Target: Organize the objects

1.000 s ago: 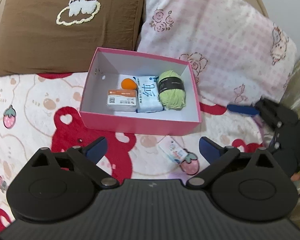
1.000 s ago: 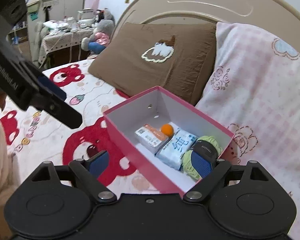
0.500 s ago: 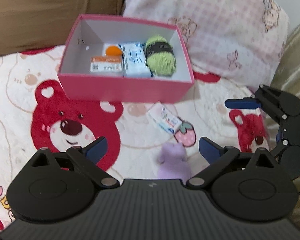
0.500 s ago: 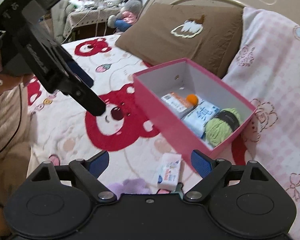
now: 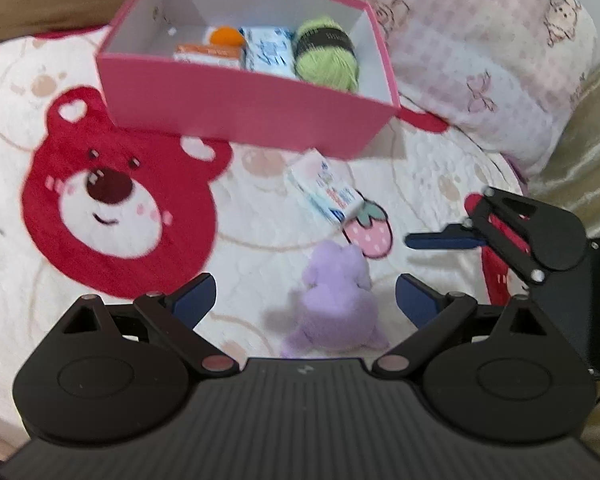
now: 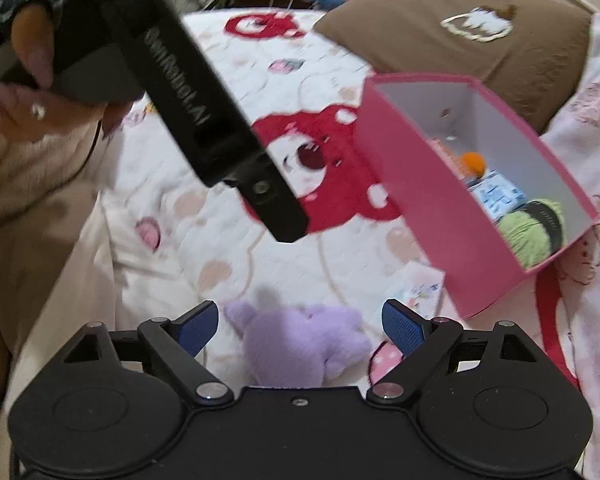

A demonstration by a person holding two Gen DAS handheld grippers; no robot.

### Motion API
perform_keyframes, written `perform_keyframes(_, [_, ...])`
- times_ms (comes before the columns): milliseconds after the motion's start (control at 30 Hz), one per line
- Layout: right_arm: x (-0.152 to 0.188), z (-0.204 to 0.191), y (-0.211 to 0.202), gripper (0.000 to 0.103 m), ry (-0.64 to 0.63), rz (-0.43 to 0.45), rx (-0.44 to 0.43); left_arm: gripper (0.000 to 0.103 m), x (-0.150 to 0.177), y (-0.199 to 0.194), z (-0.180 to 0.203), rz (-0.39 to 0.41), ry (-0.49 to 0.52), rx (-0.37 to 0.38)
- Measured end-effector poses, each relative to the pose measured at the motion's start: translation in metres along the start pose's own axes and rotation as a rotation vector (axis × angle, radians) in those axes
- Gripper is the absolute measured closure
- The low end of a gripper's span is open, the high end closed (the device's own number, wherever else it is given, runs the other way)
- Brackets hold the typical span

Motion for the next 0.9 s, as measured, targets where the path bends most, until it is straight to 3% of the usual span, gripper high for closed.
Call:
perform_keyframes(300, [0.024,-0.008,0.037,0.012,-0.055,-0.098,0.019,0.006,0.029,0.033,0.004,-0.037,-0.008,0.018])
perform_keyframes(400, [0.027,-0.011,0.045,0.012,-0.055,-0.101,0.005,0.007,0.035,0.041,0.003,-0.033,-0.017,0.021])
perform_keyframes(733, [0.036,-0.003,0.069,0.012,-0.116,-0.136,0.091,0.008,0.052,0.065,-0.001,-0.079,-0.054,0.042])
perform_keyframes(900, [0.037,0.002,0.078,0.011,-0.108,-0.143,0.055,0.015,0.062,0.079,-0.009,-0.132,-0.123,0.076])
Point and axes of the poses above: each gripper's, at about its wrist camera, not at the fingertips, and y roughly the way its jaws point, z to its right, x to its underside, the point moved 10 cm from there along y, roughly the way its jaws point, and after that the axes turned 5 degrees about -z, right-handed, at the moved point
